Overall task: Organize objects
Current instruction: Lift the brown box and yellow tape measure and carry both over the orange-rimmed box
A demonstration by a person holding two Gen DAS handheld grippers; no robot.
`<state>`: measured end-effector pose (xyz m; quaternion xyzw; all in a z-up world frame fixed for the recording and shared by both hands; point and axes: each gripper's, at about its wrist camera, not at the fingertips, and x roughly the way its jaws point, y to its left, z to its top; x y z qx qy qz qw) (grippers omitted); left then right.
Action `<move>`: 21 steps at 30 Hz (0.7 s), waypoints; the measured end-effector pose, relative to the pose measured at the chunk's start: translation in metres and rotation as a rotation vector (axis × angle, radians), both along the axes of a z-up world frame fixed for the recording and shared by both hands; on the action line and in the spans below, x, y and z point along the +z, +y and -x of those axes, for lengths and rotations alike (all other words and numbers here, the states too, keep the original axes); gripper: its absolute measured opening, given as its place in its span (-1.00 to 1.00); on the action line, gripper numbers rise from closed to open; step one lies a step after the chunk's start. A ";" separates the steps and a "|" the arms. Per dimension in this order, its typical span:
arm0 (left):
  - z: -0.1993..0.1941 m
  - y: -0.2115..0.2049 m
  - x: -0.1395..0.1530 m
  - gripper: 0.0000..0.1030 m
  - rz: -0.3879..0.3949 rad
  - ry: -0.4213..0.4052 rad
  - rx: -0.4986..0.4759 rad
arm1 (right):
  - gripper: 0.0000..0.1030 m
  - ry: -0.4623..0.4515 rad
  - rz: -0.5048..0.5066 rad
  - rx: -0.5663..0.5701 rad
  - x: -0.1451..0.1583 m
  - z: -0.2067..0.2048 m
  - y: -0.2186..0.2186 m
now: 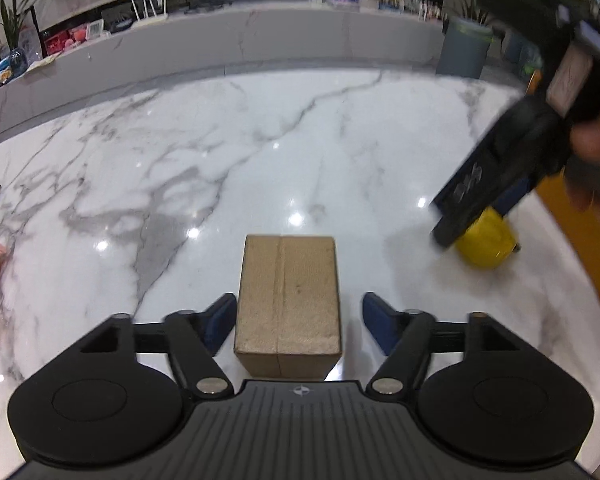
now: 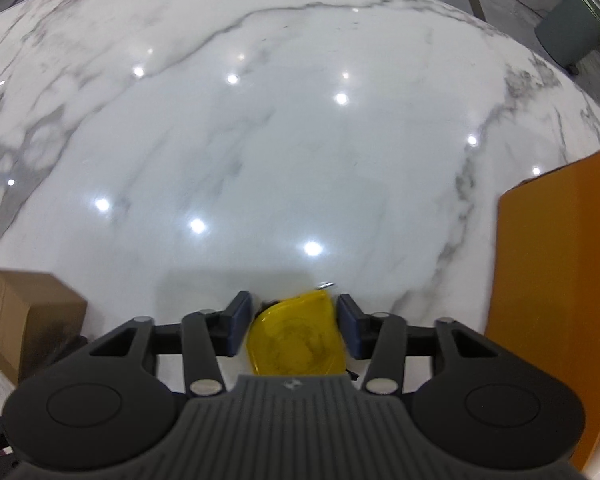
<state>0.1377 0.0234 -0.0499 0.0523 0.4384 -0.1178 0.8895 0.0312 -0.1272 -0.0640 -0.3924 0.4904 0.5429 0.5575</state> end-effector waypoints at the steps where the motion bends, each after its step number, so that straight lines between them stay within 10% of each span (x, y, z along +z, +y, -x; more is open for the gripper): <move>1: 0.001 0.001 0.001 0.66 0.017 -0.006 -0.006 | 0.47 0.002 -0.006 0.008 -0.001 0.002 -0.003; 21: -0.001 -0.002 0.002 0.06 -0.043 -0.019 0.036 | 0.95 0.018 -0.411 -0.086 -0.029 0.021 -0.090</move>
